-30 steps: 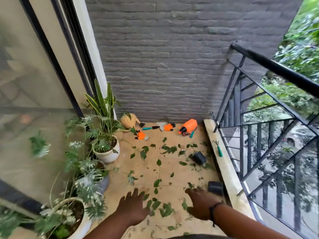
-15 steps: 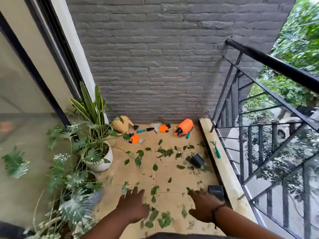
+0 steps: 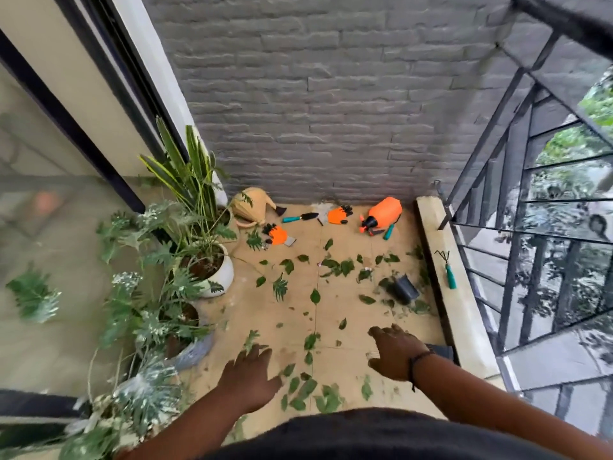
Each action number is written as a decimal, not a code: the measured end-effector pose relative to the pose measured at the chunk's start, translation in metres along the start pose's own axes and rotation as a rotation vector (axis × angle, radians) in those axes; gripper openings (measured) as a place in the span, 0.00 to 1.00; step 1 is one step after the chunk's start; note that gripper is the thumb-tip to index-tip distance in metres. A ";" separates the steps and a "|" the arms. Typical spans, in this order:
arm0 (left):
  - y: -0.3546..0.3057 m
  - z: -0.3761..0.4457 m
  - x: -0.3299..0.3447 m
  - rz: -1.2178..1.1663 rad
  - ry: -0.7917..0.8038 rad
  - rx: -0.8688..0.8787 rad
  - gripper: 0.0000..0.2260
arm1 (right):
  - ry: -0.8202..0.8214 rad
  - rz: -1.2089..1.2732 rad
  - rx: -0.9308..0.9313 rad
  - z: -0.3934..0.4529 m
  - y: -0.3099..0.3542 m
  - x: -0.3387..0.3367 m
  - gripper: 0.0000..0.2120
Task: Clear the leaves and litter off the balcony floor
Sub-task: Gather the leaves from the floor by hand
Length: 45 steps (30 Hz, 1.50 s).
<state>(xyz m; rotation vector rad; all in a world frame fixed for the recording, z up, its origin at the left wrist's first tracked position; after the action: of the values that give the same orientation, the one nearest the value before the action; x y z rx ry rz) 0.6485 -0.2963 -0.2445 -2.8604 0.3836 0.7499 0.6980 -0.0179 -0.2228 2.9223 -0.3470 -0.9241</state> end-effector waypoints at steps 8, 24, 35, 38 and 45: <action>0.040 0.043 -0.041 0.032 0.111 0.003 0.34 | 0.059 -0.021 0.071 0.026 0.008 -0.014 0.32; 0.115 0.139 -0.250 0.102 -0.012 0.096 0.34 | -0.061 0.207 0.138 0.090 0.071 -0.150 0.34; 0.057 0.212 -0.296 0.045 0.056 0.062 0.35 | 0.075 0.201 0.095 0.192 -0.020 -0.212 0.31; 0.046 0.227 -0.301 0.004 0.109 -0.016 0.34 | 0.136 0.160 0.039 0.236 -0.050 -0.237 0.31; -0.019 0.252 -0.317 -0.129 0.219 0.022 0.33 | 0.208 0.036 0.061 0.293 -0.086 -0.262 0.29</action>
<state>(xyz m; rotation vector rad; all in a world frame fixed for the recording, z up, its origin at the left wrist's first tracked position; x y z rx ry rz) 0.2720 -0.1583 -0.3015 -2.9204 0.2289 0.4086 0.3389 0.1297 -0.3262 3.0200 -0.4196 -0.6070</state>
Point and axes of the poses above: each hand's wrist, its own z-axis towards the middle knuckle, its own x-axis out of the palm, y = z × x, the point moved 7 cm from there along z, towards the middle knuckle, and after that the axes turned 15 degrees about y, right-handed, at the moved point
